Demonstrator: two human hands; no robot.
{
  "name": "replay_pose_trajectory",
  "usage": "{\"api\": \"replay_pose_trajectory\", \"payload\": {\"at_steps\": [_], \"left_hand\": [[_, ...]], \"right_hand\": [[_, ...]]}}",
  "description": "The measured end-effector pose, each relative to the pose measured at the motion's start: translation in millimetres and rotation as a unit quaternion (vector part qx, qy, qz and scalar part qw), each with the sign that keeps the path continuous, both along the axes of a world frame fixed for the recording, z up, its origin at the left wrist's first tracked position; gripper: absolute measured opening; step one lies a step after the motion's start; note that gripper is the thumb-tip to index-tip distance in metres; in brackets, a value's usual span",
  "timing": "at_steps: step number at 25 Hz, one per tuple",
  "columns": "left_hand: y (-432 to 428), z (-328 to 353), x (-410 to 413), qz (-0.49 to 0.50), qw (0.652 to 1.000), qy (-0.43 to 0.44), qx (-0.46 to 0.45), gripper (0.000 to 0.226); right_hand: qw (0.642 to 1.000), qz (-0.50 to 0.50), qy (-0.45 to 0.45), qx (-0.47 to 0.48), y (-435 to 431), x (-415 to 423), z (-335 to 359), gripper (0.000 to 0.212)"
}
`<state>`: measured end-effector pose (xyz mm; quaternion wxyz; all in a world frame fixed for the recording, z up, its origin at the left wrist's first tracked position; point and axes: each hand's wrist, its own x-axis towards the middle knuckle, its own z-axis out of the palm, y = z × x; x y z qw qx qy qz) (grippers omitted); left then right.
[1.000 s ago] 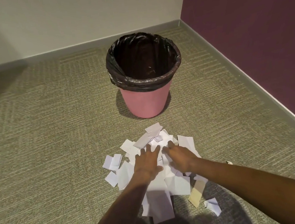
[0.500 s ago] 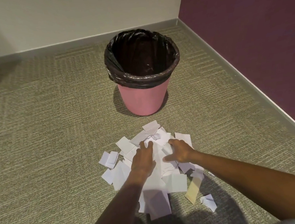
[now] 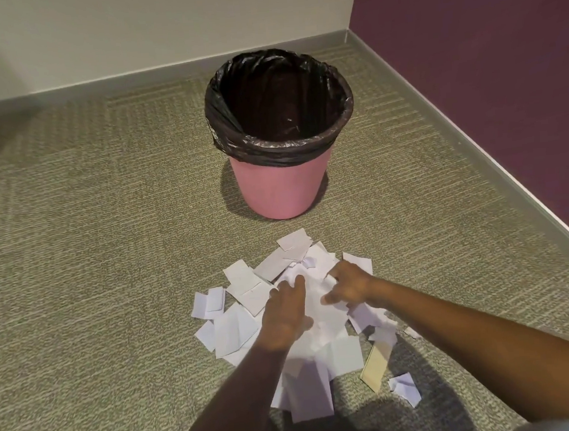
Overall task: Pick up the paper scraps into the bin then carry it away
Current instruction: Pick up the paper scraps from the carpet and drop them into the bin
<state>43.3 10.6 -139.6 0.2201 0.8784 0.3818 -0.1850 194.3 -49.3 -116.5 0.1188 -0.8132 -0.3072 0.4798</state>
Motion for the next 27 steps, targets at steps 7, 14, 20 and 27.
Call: {"api": "replay_pose_trajectory", "payload": {"at_steps": [7, 14, 20, 27], "left_hand": [[-8.2, -6.9, -7.7, -0.041, 0.997, 0.036, 0.049, 0.091], [-8.7, -4.4, -9.4, -0.035, 0.991, -0.036, 0.122, 0.040], [27.7, 52.1, -10.8, 0.121, 0.973, -0.197, 0.021, 0.014], [83.1, 157.1, -32.8, 0.208, 0.902, -0.365, -0.096, 0.016]], "right_hand": [[1.000, 0.018, 0.008, 0.010, 2.9, 50.0, 47.7, 0.041], [1.000, 0.004, -0.015, 0.027, 0.8, 56.5, 61.6, 0.044], [0.996, 0.046, -0.036, 0.060, 14.9, 61.8, 90.8, 0.056], [0.990, 0.036, 0.008, 0.139, 17.2, 61.5, 147.1, 0.029]]}}
